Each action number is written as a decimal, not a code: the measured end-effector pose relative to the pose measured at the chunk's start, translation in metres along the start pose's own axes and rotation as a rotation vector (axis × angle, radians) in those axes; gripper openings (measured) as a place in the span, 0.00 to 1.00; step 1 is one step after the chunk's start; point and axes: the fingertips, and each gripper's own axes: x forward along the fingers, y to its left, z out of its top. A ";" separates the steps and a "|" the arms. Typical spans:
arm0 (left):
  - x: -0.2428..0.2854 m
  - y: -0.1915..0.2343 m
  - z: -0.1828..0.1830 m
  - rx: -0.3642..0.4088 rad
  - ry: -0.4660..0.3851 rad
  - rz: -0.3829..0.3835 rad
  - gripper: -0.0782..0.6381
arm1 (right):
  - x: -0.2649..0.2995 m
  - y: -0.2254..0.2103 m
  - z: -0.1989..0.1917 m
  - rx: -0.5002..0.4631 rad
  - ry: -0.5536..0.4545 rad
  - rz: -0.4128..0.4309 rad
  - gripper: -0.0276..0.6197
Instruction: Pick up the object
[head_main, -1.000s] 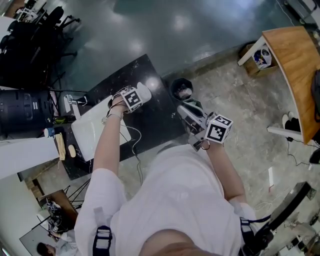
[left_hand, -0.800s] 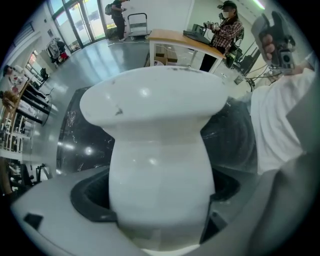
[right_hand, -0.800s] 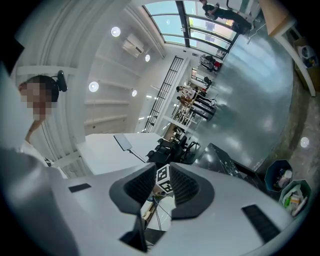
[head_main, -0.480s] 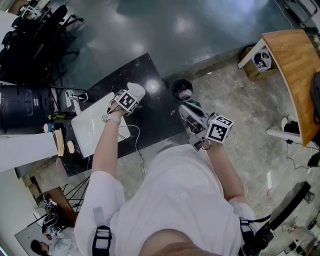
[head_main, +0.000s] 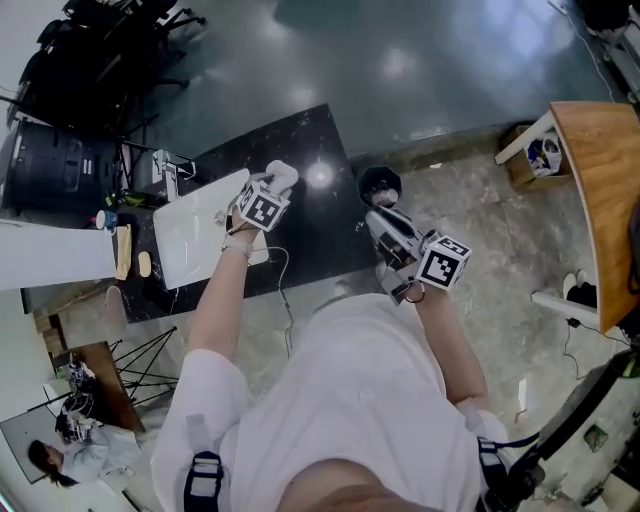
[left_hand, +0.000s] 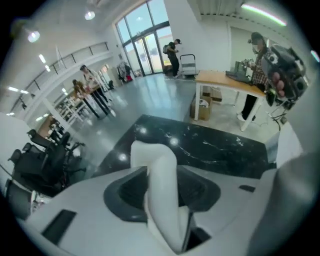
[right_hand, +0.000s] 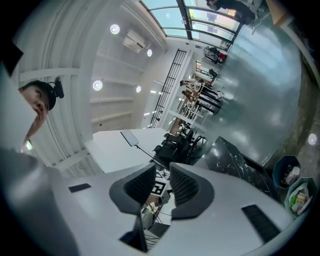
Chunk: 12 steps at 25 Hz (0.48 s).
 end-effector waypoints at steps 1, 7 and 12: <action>-0.008 0.000 0.002 -0.018 -0.017 0.019 0.33 | 0.001 0.001 -0.002 0.003 0.011 0.006 0.16; -0.002 -0.006 0.005 -0.009 -0.068 0.002 0.32 | 0.016 0.006 -0.012 0.001 0.066 0.045 0.16; -0.002 -0.002 0.004 -0.075 -0.069 0.015 0.32 | 0.015 0.010 -0.022 0.012 0.094 0.046 0.16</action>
